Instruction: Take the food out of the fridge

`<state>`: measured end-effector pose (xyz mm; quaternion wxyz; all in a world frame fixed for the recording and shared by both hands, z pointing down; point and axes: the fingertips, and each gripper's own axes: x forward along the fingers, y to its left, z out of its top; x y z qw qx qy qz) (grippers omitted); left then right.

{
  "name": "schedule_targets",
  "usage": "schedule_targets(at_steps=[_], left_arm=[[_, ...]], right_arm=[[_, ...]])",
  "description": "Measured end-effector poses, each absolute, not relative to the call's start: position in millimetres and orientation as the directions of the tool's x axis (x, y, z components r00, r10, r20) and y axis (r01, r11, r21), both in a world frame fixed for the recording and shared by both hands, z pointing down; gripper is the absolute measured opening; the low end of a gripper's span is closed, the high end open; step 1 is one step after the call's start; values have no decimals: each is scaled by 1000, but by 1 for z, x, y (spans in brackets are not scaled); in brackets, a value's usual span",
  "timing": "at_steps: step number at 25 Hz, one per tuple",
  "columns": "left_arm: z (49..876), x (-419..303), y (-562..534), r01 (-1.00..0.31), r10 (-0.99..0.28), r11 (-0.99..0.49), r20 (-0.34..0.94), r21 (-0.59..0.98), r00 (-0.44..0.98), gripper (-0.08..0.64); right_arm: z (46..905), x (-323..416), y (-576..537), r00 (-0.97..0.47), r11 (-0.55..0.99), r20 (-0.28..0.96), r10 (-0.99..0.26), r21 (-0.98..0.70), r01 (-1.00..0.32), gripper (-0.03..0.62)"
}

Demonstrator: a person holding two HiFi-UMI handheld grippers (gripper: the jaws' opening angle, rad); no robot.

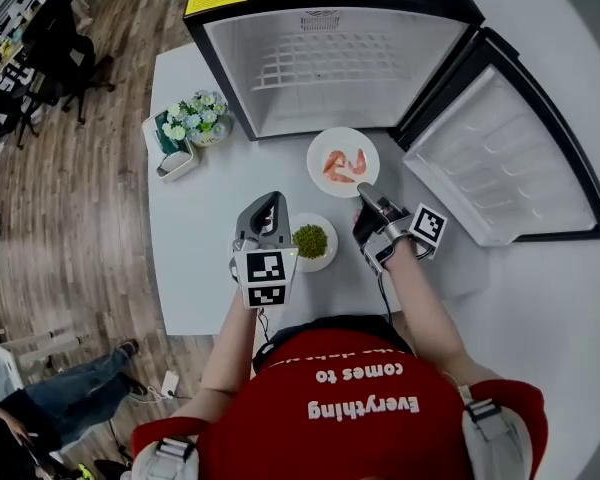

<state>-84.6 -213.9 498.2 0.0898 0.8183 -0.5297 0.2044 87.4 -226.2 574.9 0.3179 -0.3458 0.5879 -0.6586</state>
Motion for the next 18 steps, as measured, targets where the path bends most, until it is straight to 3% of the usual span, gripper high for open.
schedule_targets(at_steps=[18], left_arm=[[473,-90,-116,-920,-852,-390,393,-31,347,8]], right_arm=[[507,60,-117,-691,46,-18,-722,-999,-22,25]])
